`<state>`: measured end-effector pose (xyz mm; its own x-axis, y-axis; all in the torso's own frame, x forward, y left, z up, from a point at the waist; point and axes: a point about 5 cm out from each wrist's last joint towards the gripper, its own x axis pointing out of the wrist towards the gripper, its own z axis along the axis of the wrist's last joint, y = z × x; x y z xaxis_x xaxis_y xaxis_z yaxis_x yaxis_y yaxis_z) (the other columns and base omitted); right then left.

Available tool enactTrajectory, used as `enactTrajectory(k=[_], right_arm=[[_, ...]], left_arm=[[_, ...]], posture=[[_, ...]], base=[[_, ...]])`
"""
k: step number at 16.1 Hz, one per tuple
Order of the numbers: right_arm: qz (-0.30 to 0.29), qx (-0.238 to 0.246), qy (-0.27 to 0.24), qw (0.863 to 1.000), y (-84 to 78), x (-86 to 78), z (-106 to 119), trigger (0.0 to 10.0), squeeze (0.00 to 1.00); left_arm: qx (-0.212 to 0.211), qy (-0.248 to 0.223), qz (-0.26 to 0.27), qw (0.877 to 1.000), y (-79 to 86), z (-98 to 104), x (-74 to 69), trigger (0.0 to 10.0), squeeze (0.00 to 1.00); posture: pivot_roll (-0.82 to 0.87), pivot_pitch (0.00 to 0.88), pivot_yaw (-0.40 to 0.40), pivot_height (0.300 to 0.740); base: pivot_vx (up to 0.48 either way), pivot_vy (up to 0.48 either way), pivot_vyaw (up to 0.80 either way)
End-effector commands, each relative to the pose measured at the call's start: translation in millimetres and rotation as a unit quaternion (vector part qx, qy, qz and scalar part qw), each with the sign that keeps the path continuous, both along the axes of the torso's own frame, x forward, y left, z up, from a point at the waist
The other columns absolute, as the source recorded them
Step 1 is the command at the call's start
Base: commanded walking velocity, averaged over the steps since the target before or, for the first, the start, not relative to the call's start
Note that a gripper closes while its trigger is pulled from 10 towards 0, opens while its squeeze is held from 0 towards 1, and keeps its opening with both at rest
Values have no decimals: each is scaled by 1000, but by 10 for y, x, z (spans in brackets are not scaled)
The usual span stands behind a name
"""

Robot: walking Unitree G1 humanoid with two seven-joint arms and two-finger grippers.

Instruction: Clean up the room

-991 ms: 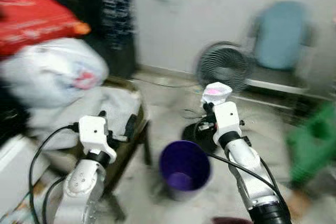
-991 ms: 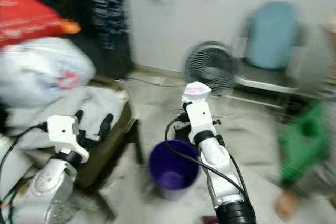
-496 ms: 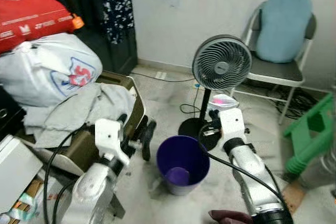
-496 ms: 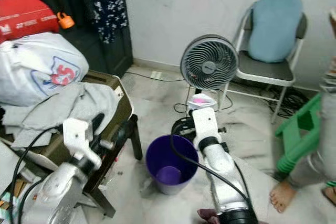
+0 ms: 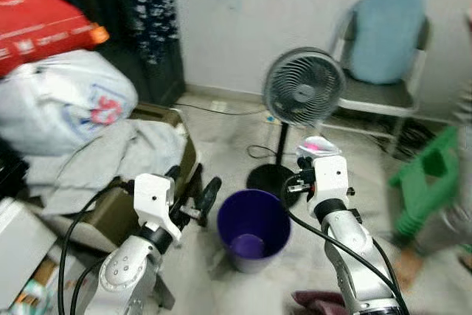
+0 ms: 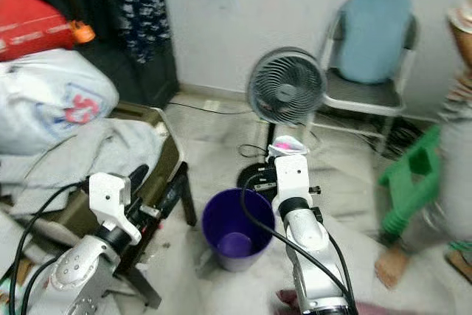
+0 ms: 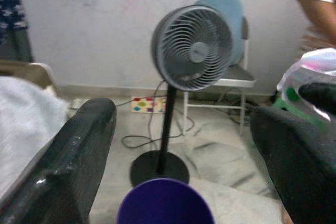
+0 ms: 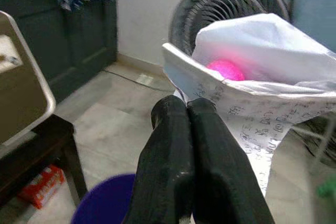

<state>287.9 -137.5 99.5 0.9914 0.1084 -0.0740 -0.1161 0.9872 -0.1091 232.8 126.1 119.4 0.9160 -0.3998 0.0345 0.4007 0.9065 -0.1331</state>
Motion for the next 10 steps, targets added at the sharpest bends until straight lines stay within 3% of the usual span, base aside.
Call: enactTrajectory(k=[1, 10], right_arm=[[-4, 5, 0, 1000, -10, 18, 29, 10000, 0], [10, -1, 1, 1000, 29, 42, 30, 10000, 0]], left_arm=[[3, -5, -1, 1000, -7, 28, -5, 10000, 0], [-1, -4, 1, 1000, 1, 25, -32, 10000, 0]], posture=[[45, 57, -24, 740], [49, 64, -29, 740]], base=[[0, 0, -538], [30, 0, -58]])
